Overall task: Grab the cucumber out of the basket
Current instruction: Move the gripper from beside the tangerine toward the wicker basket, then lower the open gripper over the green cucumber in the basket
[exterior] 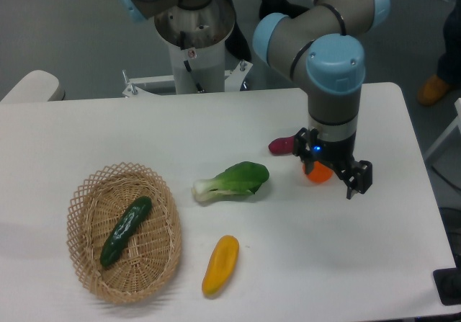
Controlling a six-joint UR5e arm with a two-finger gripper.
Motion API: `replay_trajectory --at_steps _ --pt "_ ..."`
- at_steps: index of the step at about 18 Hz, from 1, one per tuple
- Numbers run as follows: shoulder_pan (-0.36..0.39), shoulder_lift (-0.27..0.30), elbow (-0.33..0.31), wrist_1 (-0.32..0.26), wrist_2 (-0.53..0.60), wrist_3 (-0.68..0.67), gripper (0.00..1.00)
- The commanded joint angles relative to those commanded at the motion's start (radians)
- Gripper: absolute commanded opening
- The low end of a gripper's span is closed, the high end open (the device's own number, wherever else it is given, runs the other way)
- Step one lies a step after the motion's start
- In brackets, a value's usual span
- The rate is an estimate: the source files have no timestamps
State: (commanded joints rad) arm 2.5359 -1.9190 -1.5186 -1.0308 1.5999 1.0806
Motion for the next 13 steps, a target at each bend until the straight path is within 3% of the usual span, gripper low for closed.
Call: replay_trajectory --at_steps 5,9,13 --pt "-0.129 0.006 -0.011 0.000 0.006 -0.376 1.00" --pt "-0.222 0.014 -0.049 0.002 0.002 -0.502 1.00" --pt "-0.333 0.009 -0.126 0.009 0.005 -0.570 1.00"
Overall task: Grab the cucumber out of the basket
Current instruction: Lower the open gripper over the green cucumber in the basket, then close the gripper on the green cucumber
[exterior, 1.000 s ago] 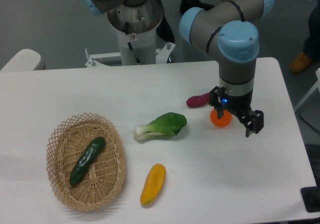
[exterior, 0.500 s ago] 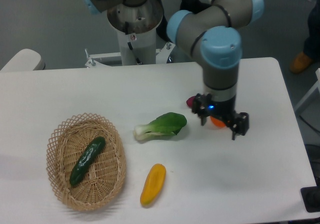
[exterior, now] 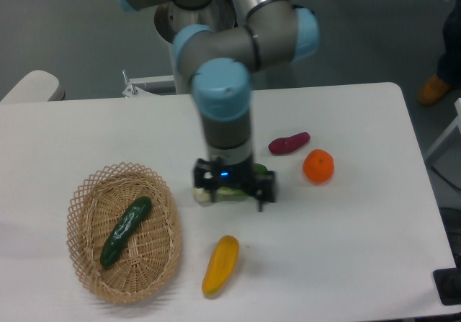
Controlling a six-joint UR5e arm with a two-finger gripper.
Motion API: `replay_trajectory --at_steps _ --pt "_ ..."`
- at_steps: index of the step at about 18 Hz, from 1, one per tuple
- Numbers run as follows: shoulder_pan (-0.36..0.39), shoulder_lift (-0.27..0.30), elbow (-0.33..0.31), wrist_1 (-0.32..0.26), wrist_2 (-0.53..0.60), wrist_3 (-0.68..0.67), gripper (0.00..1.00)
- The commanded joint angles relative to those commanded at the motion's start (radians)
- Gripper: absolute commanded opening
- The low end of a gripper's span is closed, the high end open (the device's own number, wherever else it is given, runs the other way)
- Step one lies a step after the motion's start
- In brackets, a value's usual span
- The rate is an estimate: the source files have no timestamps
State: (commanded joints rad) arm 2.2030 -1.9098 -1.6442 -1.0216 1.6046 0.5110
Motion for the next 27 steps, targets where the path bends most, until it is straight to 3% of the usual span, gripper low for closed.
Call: replay_trajectory --at_steps 4,10,14,25,26,27 --pt "-0.084 -0.020 -0.043 0.005 -0.006 -0.060 1.00" --pt "-0.190 -0.080 -0.045 0.021 -0.008 -0.100 1.00" --pt "-0.216 -0.129 -0.040 0.092 -0.006 -0.115 1.00" --pt "-0.217 -0.176 -0.031 0.115 0.000 -0.111 1.00" --pt "-0.217 -0.181 -0.029 0.126 0.000 -0.109 0.97" --pt "-0.217 -0.184 -0.029 0.132 0.000 -0.108 0.82"
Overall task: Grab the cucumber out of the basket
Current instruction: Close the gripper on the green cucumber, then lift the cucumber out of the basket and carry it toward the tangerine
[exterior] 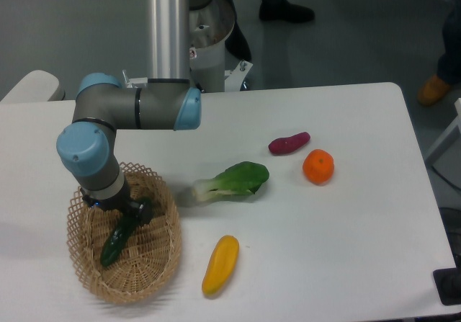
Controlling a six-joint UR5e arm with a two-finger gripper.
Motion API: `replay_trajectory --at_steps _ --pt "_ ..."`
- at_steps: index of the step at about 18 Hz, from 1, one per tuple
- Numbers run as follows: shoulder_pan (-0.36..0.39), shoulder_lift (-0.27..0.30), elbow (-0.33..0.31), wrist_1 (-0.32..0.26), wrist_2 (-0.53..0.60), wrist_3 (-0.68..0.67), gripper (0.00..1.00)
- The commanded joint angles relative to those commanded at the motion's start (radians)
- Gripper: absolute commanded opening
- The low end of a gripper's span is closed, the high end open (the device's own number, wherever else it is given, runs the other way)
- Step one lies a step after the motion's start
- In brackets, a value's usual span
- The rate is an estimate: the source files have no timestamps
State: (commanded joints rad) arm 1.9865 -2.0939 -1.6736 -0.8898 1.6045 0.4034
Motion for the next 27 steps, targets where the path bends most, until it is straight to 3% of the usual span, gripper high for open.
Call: replay_trajectory --at_steps 3,4,7,15,23,27 --pt "0.000 0.002 0.006 0.003 -0.002 0.008 0.40" --pt "0.000 0.000 0.006 0.005 -0.002 0.011 0.32" --pt "0.002 -0.002 0.006 0.005 0.000 0.020 0.24" --pt "0.018 0.018 0.041 0.000 0.000 0.032 0.19" --pt "0.199 0.107 0.094 -0.037 -0.006 0.305 0.19" --pt "0.313 0.124 0.127 -0.103 -0.008 0.455 0.19"
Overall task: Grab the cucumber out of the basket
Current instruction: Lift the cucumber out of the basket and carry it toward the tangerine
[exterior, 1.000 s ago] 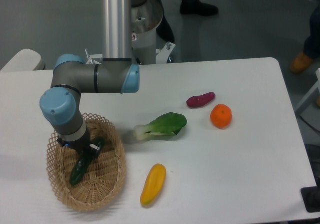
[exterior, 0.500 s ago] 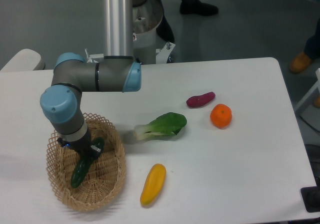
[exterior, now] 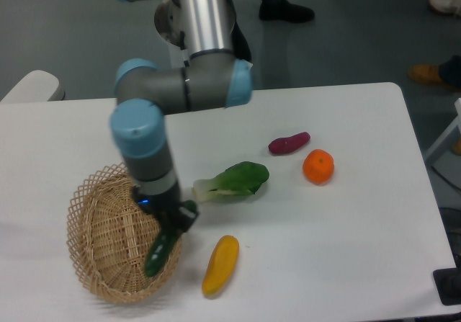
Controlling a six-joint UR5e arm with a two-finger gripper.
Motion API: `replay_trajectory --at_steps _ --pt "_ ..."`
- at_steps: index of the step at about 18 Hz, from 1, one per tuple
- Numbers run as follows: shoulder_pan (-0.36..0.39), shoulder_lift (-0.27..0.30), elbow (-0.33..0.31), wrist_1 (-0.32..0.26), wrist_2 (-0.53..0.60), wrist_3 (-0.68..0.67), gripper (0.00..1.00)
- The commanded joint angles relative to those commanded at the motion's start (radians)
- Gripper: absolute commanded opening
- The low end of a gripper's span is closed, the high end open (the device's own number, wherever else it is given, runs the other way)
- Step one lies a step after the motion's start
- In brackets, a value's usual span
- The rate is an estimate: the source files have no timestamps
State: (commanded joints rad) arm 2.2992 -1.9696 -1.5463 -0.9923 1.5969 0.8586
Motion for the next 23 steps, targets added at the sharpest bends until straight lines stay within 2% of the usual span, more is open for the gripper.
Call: replay_trajectory --at_steps 4,9,12,18,23 --pt "0.120 0.012 0.028 -0.051 -0.006 0.144 0.19" --pt "0.247 0.014 0.035 -0.065 -0.023 0.350 0.19" --pt "0.305 0.017 0.045 -0.094 -0.055 0.444 0.19" --pt "0.353 0.012 0.054 -0.109 -0.067 0.505 0.19" --pt "0.361 0.009 0.051 -0.108 -0.066 0.527 0.19"
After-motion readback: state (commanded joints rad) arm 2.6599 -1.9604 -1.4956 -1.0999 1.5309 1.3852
